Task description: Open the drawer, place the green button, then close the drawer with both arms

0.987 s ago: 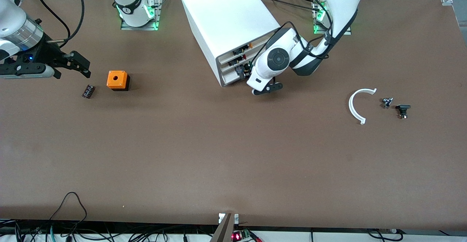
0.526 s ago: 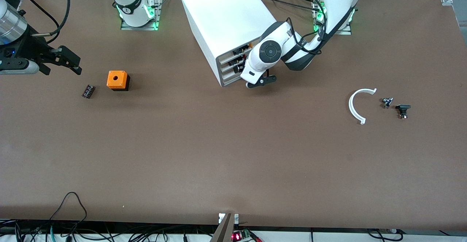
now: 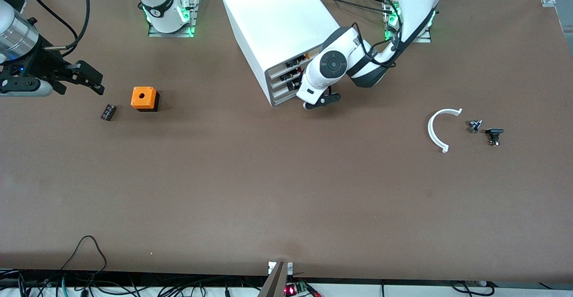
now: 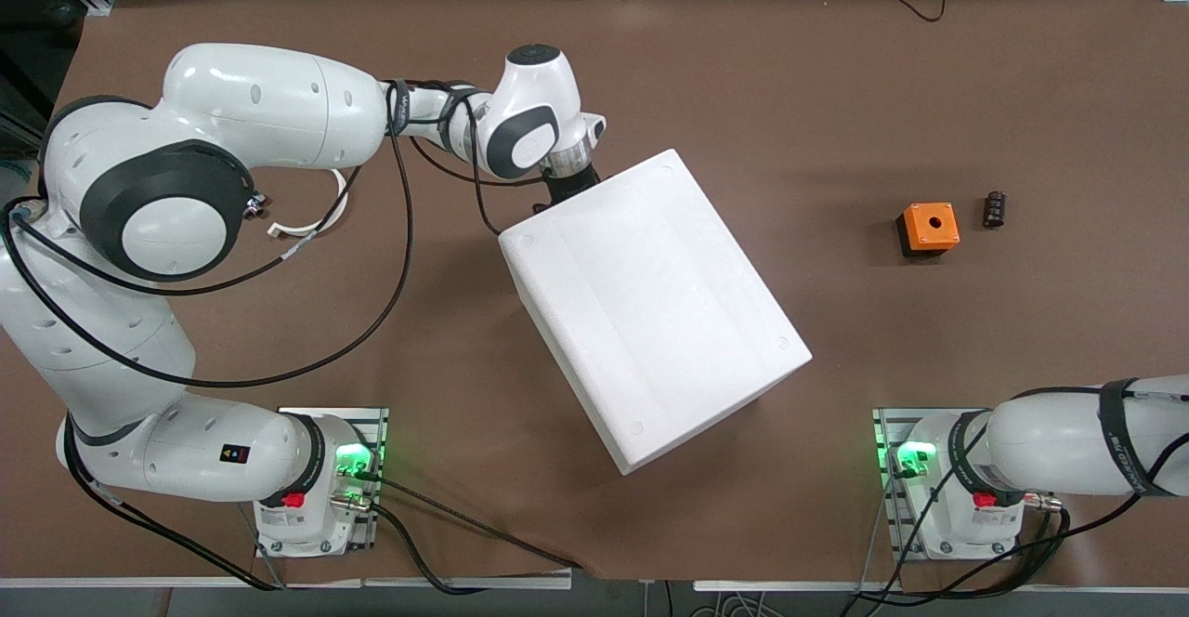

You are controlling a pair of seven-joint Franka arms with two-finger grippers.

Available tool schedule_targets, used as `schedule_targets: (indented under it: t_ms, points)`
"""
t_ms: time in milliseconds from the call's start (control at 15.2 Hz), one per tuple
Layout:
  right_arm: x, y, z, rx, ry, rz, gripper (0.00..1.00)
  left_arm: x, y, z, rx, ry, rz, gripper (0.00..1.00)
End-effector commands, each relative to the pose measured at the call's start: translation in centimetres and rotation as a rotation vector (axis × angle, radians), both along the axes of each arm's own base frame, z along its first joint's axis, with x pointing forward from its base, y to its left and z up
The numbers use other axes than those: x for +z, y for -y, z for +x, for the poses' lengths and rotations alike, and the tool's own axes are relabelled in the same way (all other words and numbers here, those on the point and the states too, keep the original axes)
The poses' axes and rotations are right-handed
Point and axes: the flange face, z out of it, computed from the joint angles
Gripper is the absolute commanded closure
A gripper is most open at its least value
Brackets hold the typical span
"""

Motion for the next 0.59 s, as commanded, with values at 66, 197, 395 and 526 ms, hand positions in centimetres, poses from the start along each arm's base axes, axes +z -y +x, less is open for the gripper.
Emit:
schedule_targets:
  t_ms: [66,197,395,526]
  points:
    - [1.3,0.0,0.3,-0.017,0.013,-0.002,0.00,5.7,-3.5,5.0,0.058,0.064,-0.011,0.00]
    - [1.1,-0.1,0.5,-0.010,0.013,0.003,0.00,8.6,-7.0,8.6,0.024,0.125,0.024,0.00]
    - [1.6,-0.2,0.5,-0.007,0.022,0.002,0.00,14.0,-12.4,13.3,-0.068,0.127,0.065,0.00]
    - [1.6,-0.1,0.5,-0.011,0.022,0.002,0.00,17.7,-16.4,15.9,-0.154,0.150,0.091,0.00]
